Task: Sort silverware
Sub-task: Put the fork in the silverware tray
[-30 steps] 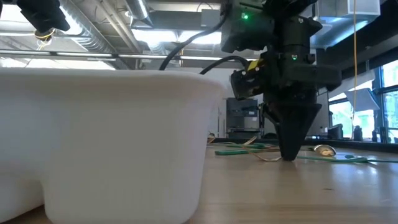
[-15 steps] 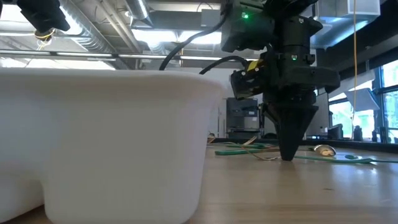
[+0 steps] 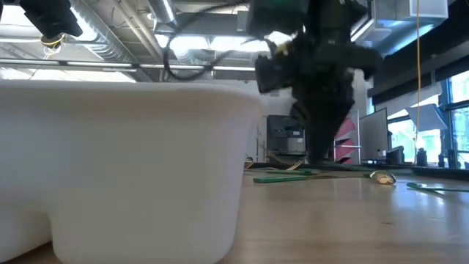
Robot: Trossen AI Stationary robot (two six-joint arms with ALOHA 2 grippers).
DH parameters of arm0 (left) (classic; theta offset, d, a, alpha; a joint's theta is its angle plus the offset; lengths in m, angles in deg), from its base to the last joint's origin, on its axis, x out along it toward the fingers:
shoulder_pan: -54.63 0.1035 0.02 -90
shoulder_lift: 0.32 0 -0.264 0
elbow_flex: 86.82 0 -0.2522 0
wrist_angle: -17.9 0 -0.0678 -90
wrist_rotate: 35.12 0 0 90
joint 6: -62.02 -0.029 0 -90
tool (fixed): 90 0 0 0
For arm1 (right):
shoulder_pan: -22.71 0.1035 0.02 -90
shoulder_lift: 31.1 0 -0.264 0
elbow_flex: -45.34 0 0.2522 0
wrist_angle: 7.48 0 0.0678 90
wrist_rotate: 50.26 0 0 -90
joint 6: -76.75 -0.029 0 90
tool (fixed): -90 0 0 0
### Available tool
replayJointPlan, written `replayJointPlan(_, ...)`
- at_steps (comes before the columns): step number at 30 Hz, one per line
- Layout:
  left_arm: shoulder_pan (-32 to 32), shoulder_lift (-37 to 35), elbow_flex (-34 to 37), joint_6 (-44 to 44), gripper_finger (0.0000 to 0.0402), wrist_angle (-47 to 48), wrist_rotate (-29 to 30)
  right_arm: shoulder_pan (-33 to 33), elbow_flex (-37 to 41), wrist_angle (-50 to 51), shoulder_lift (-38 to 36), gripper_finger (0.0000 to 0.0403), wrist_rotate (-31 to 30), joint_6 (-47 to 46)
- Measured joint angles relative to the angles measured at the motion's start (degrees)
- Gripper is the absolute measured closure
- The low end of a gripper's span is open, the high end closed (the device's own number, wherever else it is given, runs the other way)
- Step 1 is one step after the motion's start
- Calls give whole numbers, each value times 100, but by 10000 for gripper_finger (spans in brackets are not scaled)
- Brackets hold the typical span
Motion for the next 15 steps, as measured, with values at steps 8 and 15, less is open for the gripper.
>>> replayJointPlan(8, 0, 0, 0, 22, 295, 2, 0, 2, -1116, 1040, -8, 401, -592, 631)
replayJointPlan(15, 52, 0, 0, 377, 295, 62, 0, 2, -2047, 830, -22, 402, -1282, 2202)
